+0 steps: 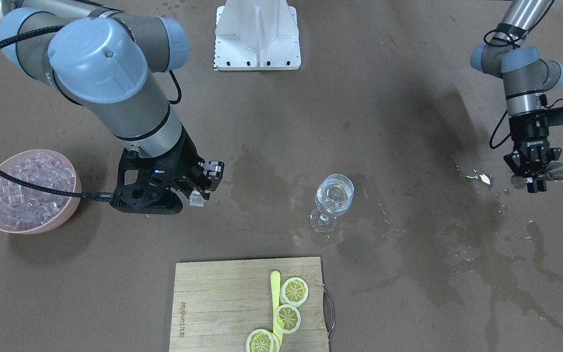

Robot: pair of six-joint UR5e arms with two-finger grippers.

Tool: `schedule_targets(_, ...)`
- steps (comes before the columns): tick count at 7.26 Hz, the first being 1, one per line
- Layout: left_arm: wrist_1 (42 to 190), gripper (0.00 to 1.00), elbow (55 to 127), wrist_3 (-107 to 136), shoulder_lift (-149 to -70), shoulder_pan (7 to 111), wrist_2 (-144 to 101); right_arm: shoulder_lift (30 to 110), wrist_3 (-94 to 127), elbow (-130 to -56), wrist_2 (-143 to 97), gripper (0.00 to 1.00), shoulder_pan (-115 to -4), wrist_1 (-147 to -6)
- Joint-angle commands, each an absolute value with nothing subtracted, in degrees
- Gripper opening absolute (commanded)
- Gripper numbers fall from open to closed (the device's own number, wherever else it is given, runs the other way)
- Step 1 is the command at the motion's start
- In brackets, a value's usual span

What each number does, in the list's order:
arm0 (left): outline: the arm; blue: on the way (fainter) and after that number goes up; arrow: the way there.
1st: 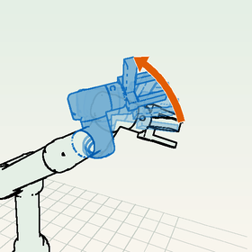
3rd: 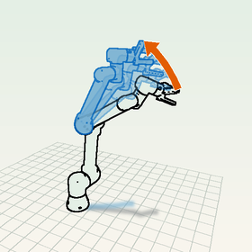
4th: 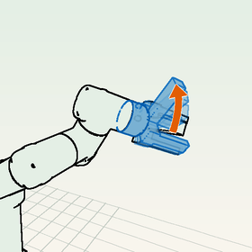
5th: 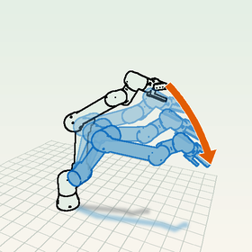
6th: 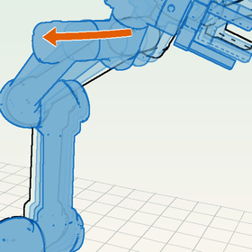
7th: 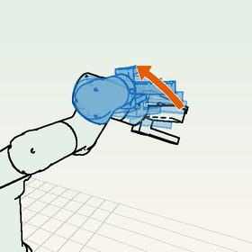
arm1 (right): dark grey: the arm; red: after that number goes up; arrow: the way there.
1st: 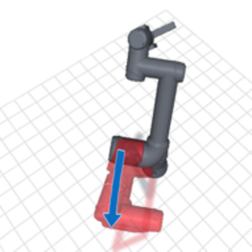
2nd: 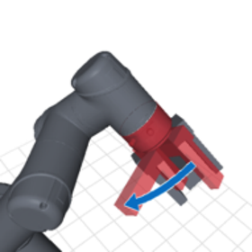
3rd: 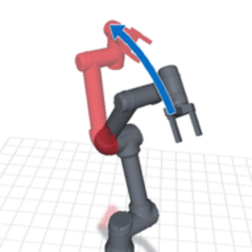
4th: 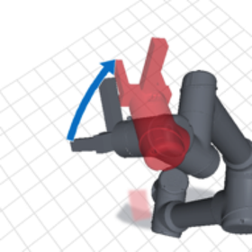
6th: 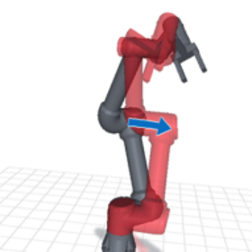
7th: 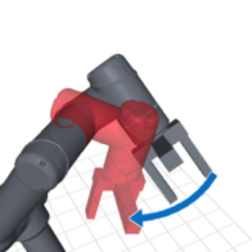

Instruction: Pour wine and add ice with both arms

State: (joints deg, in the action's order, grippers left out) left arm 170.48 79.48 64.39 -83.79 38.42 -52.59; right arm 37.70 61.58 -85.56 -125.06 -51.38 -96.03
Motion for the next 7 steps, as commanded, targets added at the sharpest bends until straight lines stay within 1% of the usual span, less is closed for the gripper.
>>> schedule_targets(1,168.1,0.22,81.6,64.2,-83.8,38.5,-49.9,35.5,61.6,-82.7,-123.5,0.0,-50.6,-96.0)
schedule_targets(3,161.3,0.22,88.4,64.2,-83.8,38.5,-49.7,35.2,61.4,-82.0,-123.1,0.0,-50.4,-96.0)
schedule_targets(4,155.2,0.2,93.8,64.0,-84.0,37.6,-50.0,35.2,61.4,-82.0,-123.1,0.0,-50.5,-96.0)
schedule_targets(5,146.5,0.2,99.8,63.3,-85.2,35.1,-50.1,35.3,61.4,-82.0,-123.1,0.0,-50.5,-96.0)
schedule_targets(6,141.1,0.2,103.0,60.6,-87.0,33.2,-49.7,35.5,61.4,-82.0,-123.1,0.0,-50.5,-96.0)
schedule_targets(7,138.9,0.2,103.1,57.0,-89.8,33.0,-49.2,35.5,61.5,-82.0,-123.1,0.0,-50.5,-95.8)
